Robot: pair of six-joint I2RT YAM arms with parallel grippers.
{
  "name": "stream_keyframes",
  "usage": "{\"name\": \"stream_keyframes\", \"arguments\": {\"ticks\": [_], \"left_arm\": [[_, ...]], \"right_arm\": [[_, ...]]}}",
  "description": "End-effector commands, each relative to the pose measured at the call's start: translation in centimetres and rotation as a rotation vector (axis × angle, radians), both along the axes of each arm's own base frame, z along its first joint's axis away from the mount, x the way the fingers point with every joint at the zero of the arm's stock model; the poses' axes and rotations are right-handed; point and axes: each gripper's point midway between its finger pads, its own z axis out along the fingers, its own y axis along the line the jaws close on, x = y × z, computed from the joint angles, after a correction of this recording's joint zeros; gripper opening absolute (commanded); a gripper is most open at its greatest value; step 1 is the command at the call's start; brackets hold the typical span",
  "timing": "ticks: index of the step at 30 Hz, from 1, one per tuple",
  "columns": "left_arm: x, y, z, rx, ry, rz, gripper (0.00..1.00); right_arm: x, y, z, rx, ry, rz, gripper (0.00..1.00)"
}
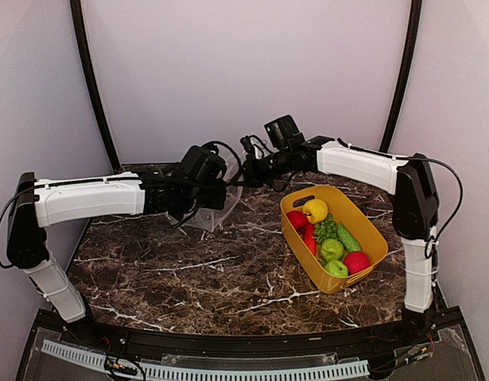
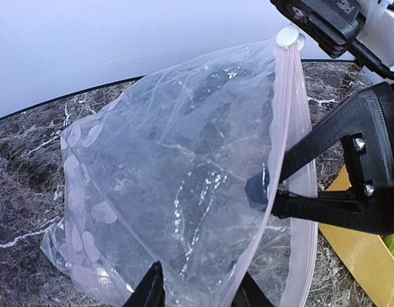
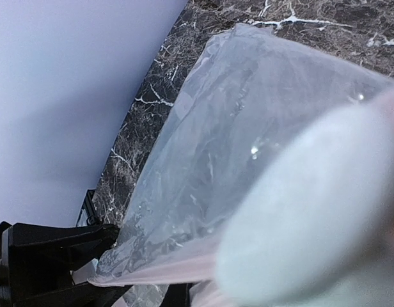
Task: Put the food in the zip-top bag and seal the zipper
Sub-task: Adjust the zipper food storage bag at the center of the board.
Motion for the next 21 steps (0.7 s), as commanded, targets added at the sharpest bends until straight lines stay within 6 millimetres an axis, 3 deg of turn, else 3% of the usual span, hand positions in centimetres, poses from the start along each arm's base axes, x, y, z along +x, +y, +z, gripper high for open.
{"name": "stream_keyframes", "arguments": {"ticks": [1,5,13,21], "left_arm": [[0.4,-0.4,-0.1,0.031,-0.021,-0.014,0.34],[0.7,-0.6,-0.4,0.066,-0.027,-0.028,0.32],[1.2,0.9,0.2,0.165,-0.049,0.027,0.04],[0.9,6.0,6.3,0.256,-0.213,0.195,0.01]], "right_arm": [[-1.3,1.0,2.2,0.088,0.026,0.041,0.00],[-1.4,0.9,2.5,0.095,0.023,0.038,0.00],[-2.2,1.0,2.2,0.118,0.036,0.074,0.00],[-1.0,-1.5,-1.8,-0.012,0.074,-0.047,0.03]]}}
